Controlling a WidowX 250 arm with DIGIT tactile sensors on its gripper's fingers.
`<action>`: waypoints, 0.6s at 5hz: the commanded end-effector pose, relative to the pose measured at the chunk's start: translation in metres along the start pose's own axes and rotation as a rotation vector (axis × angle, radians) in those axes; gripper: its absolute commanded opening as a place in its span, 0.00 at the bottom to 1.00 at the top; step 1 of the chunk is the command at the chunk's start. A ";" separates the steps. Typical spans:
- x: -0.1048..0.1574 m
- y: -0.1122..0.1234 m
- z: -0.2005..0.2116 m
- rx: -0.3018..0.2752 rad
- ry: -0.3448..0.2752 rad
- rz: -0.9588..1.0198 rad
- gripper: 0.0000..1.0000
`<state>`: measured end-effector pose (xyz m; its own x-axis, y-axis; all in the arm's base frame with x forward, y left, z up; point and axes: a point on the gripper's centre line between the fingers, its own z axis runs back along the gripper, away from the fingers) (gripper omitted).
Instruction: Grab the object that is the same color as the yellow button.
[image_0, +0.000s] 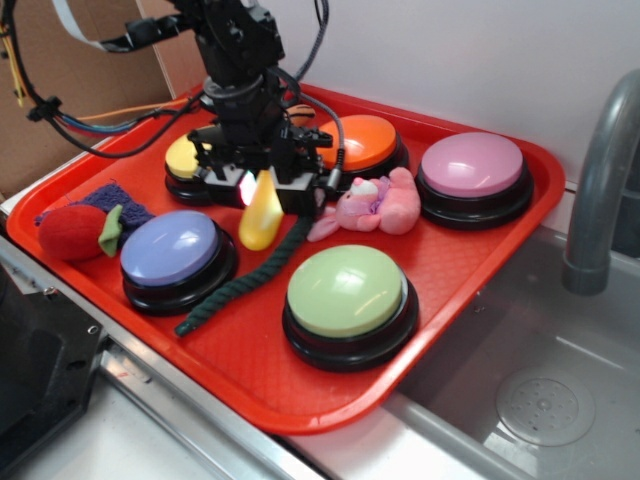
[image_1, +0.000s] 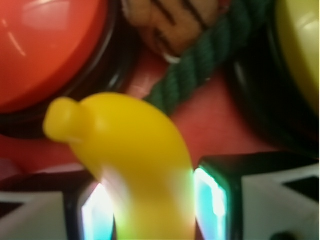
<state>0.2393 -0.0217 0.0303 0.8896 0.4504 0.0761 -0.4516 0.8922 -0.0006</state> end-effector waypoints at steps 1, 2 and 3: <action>0.023 -0.017 0.072 0.045 -0.024 -0.152 0.00; 0.018 -0.019 0.102 0.062 -0.022 -0.208 0.00; 0.011 -0.010 0.118 0.035 0.014 -0.213 0.00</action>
<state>0.2346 -0.0362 0.1271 0.9685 0.2489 -0.0101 -0.2475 0.9659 0.0766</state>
